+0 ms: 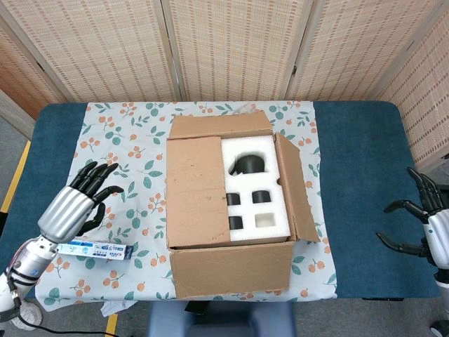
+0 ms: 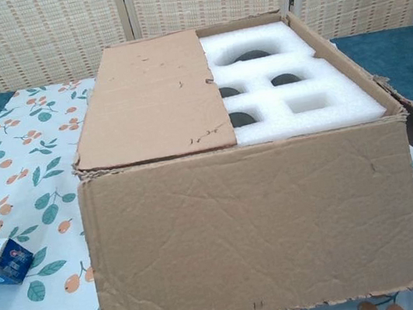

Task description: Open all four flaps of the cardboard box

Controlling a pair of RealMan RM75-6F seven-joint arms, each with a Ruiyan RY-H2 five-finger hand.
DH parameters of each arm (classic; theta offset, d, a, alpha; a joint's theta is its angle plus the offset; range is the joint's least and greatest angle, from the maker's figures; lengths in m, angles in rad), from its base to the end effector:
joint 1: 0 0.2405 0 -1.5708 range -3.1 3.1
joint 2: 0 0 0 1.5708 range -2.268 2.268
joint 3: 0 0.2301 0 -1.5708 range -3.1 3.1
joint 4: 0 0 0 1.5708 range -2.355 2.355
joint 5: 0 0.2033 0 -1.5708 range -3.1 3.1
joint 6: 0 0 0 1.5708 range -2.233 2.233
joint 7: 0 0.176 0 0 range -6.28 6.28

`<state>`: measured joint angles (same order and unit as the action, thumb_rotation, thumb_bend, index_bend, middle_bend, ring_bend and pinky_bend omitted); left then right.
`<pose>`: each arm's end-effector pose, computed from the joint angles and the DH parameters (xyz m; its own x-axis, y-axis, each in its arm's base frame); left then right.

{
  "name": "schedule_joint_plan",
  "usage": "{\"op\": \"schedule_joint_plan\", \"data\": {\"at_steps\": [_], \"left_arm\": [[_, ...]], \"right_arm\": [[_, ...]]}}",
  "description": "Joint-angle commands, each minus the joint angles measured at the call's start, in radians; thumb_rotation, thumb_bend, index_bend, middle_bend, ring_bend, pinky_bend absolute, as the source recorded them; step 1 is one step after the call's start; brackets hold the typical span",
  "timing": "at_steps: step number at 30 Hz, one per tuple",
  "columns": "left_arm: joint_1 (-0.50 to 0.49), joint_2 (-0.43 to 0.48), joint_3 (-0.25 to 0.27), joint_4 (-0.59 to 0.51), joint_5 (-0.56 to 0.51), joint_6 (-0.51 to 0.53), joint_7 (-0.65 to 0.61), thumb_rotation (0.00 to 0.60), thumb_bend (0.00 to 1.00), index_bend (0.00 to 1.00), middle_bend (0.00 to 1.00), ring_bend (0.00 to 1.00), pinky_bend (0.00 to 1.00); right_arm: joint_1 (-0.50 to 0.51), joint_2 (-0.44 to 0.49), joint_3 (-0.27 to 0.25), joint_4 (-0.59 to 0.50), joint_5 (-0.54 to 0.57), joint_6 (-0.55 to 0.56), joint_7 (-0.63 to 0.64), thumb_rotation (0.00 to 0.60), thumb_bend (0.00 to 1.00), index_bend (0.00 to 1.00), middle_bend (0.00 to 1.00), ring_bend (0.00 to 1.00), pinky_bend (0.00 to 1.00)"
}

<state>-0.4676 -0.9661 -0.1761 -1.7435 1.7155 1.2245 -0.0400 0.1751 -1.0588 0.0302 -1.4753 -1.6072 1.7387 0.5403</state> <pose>-0.1385 0.3007 0.1493 0.4602 -0.0379 0.8870 0.7296 -0.5532 -0.4021 -0.2565 -0.2267 0.2115 0.0270 0.1585 0.9870 -0.9510 -0.3001 0.0742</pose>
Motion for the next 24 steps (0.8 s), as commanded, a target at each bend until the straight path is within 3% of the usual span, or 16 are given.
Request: {"op": "schedule_joint_plan", "data": {"at_steps": [1, 13, 18, 24], "left_arm": [[-0.131, -0.008, -0.056, -0.039, -0.06, -0.146, 0.05, 0.6, 0.88, 0.36, 0.0, 0.0, 0.0], [-0.409, -0.119, -0.135, 0.054, -0.182, -0.422, -0.018, 0.6, 0.95, 0.44, 0.0, 0.0, 0.0], [-0.512, -0.193, -0.139, 0.113, -0.209, -0.512, -0.047, 0.6, 0.95, 0.44, 0.0, 0.0, 0.0], [-0.598, -0.288, -0.128, 0.194, -0.209, -0.551, -0.045, 0.6, 0.96, 0.41, 0.0, 0.0, 0.0]], "right_arm": [[-0.024, 0.016, 0.015, 0.021, 0.011, 0.015, 0.066, 0.285, 0.26, 0.48, 0.0, 0.0, 0.0], [-0.078, 0.046, 0.082, 0.048, 0.081, 0.05, 0.195, 0.286, 0.26, 0.48, 0.0, 0.0, 0.0], [-0.08, 0.054, 0.103, 0.066, 0.108, 0.016, 0.252, 0.286, 0.26, 0.48, 0.0, 0.0, 0.0], [-0.081, 0.062, 0.122, 0.095, 0.125, -0.017, 0.318, 0.286, 0.26, 0.48, 0.0, 0.0, 0.0]]}}
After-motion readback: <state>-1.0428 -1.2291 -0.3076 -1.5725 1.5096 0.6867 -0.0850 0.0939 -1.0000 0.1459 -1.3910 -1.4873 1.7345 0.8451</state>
